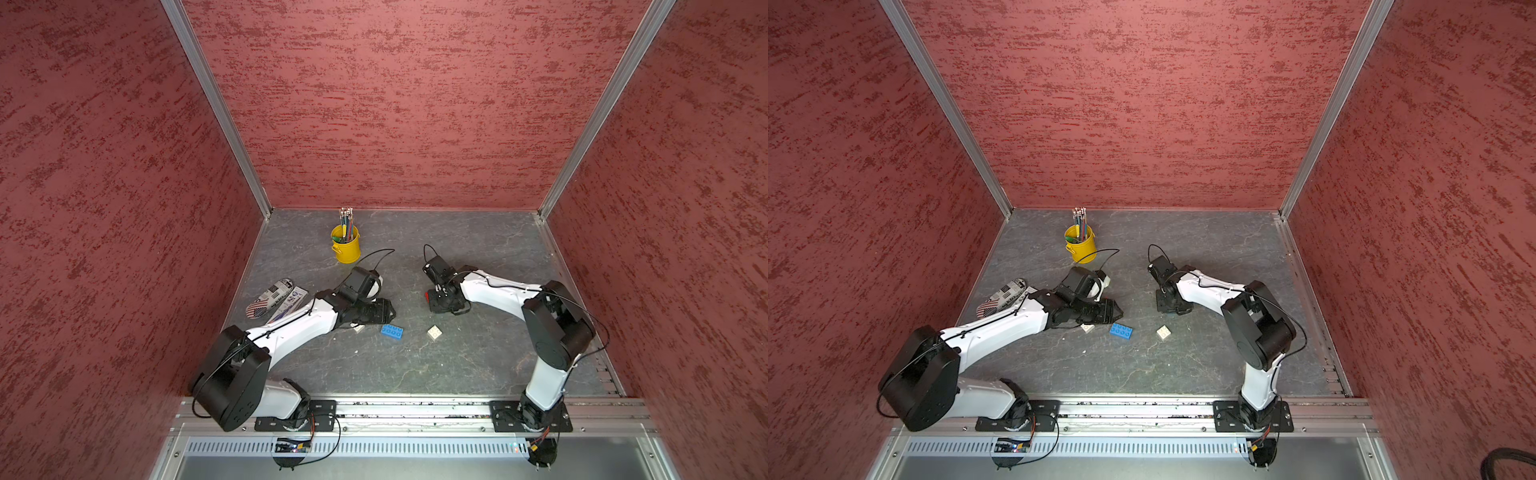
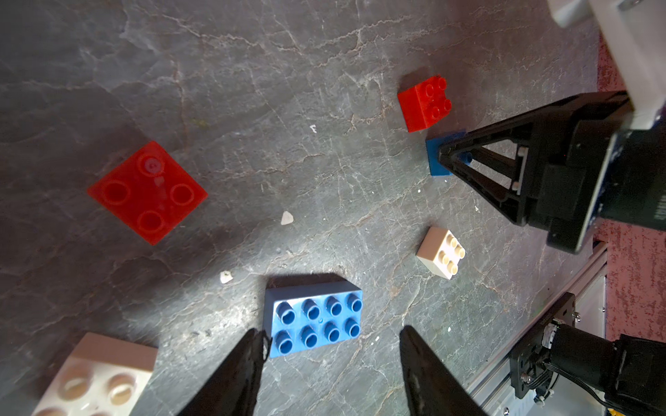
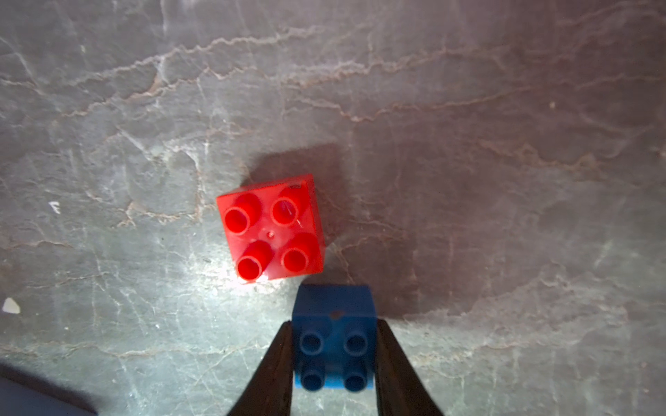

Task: Assemble the letter y with lego
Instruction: Pick up the lego brick from the center of the board, then assemble the lego brick with the lego brick.

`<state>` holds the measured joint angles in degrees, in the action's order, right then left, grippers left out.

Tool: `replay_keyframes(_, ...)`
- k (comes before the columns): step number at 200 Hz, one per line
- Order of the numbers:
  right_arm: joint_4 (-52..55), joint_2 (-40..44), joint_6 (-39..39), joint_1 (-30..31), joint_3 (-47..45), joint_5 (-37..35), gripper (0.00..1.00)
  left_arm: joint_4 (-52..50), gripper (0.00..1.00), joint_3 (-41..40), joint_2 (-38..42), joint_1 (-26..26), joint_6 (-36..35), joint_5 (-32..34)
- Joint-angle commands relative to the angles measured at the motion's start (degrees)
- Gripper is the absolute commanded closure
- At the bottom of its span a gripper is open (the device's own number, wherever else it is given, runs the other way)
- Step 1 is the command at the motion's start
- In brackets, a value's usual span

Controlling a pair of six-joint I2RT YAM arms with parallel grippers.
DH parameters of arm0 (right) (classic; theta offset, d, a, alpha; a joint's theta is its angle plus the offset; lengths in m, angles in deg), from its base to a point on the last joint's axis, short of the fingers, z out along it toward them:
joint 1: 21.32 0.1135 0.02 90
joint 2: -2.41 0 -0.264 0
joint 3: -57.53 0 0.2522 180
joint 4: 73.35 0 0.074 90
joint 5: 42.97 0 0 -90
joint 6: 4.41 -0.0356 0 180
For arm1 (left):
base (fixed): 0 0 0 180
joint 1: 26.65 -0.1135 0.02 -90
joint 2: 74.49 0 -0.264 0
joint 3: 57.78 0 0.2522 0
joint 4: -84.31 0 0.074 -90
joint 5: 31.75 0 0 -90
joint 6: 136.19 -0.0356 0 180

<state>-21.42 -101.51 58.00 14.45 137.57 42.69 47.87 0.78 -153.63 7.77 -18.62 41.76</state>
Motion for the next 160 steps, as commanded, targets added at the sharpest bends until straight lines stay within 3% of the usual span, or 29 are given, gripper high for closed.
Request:
replay_keyframes(1,0.85,-0.76,1.01,-0.30,1.74,-1.04,0.70,0.79,0.38,-0.06,-0.08,0.03,-0.85,-0.38)
replay_keyframes(62,4.00,1.91,2.75,-0.35,4.90,-1.47,0.70,1.15,0.38,-0.48,-0.14,-0.01,-0.93,-0.04)
replay_keyframes(160,5.66,-1.73,9.19,-1.88,10.20,2.24,0.70,1.34,0.38,-1.01,0.78,-0.14,-1.47,-1.09)
